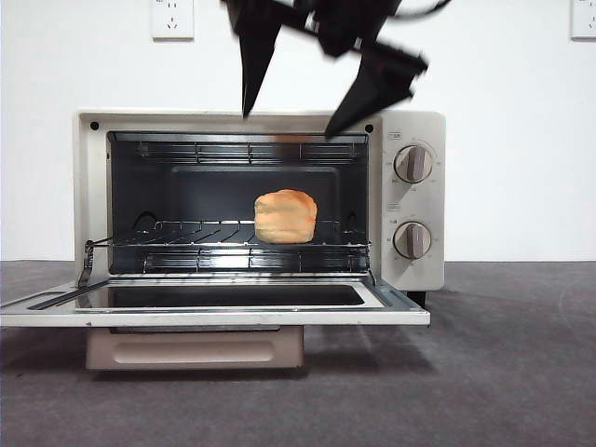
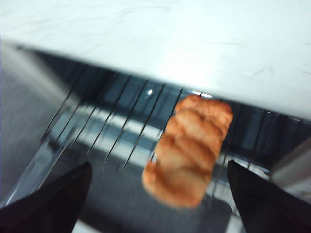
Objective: The left arm flap open the oven, the right arm pick bread and place it into oven, the left arm flap close the oven
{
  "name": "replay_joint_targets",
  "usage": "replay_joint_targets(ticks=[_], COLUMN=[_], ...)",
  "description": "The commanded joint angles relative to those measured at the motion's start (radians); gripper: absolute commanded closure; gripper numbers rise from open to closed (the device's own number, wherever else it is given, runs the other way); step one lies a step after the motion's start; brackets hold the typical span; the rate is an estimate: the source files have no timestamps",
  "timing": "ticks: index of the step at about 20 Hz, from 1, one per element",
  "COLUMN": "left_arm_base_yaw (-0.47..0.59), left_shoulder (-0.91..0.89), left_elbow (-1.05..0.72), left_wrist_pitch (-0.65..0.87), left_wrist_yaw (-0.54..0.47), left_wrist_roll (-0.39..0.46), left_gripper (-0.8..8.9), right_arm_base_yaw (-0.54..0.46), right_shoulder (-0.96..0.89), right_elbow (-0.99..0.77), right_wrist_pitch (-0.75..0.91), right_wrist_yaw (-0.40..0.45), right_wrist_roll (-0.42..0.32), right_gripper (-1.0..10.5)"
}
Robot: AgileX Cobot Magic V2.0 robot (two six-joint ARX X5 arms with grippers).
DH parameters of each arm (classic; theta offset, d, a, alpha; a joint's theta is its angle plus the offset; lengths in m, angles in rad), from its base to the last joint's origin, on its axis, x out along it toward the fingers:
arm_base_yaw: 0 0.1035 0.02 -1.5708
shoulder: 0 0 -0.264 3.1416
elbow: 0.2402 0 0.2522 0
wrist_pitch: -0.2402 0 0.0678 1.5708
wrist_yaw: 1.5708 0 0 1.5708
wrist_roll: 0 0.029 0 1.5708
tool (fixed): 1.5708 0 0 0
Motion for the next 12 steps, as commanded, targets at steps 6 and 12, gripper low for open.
replay_joint_targets(ticks=[6,12], left_arm_base_yaw=[0.091,0.253], left_shoulder=[0.124,0.295], left_elbow=[-0.091,-0.097], left_wrist_pitch=[0.277,0.399], left_wrist_yaw=[0.156,0.264], left_wrist_roll=[-0.153,-0.175], left_gripper=[7.99,8.0], right_arm_base_yaw=[0.03,0.03], right_shoulder=[-0.237,-0.424], right_elbow=[0.016,-0.089], right_wrist_pitch=[-0.27,-0.325], right_wrist_yaw=[0.005,0.006], right_wrist_roll=[-0.212,-0.229], right_gripper=[5.0,5.0])
